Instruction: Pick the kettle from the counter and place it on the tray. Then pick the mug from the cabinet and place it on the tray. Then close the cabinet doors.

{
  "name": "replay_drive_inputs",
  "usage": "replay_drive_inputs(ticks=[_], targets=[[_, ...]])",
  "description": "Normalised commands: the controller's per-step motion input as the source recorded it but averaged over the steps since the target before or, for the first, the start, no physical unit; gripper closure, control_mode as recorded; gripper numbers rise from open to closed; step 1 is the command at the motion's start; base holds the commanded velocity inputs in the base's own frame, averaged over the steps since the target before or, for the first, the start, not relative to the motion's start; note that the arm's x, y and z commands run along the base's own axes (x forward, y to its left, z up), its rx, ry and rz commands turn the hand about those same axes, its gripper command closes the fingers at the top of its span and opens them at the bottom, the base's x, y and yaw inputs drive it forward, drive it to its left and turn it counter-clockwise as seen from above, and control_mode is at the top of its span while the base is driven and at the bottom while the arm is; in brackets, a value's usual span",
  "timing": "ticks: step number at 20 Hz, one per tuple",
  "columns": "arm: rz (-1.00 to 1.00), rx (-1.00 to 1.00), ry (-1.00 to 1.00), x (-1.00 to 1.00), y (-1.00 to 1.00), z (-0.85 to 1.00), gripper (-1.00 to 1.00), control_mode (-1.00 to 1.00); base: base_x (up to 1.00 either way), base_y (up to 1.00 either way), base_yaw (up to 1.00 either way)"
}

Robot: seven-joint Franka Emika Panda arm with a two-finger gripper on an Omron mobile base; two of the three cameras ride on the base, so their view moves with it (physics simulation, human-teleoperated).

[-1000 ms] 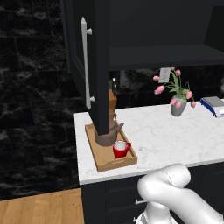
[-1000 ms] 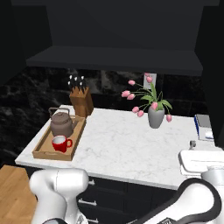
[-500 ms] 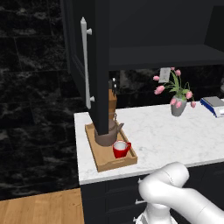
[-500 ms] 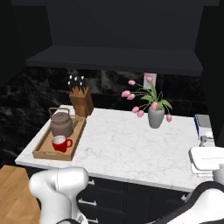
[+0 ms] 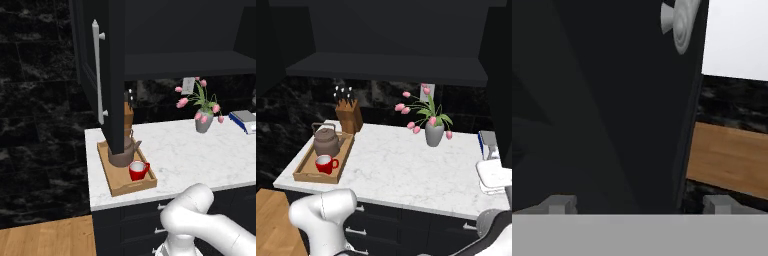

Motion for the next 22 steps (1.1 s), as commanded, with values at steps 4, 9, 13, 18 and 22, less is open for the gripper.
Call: replay_drive_inputs(ticks=[4,9,13,18,22], targets=[[0.00,-0.28,-0.27,-0.05,0.07,0.46,-1.00,-1.00,0.00,0.00,0.00],[0.00,-0.32,-0.27,-0.15,0.20,0.34,-1.00,-1.00,0.00,0.00,0.00],[-0.03,-0.34,-0.17,-0.04,0.48,0.12,-1.00,-1.00,0.00,0.00,0.00],[-0.11,-0.28,0.00,0.13,0.68,0.00,-1.00,-1.00,0.00,0.00,0.00],[-0.16,-0.19,0.00,0.35,0.80,0.00,-1.00,-1.00,0.00,0.00,0.00]])
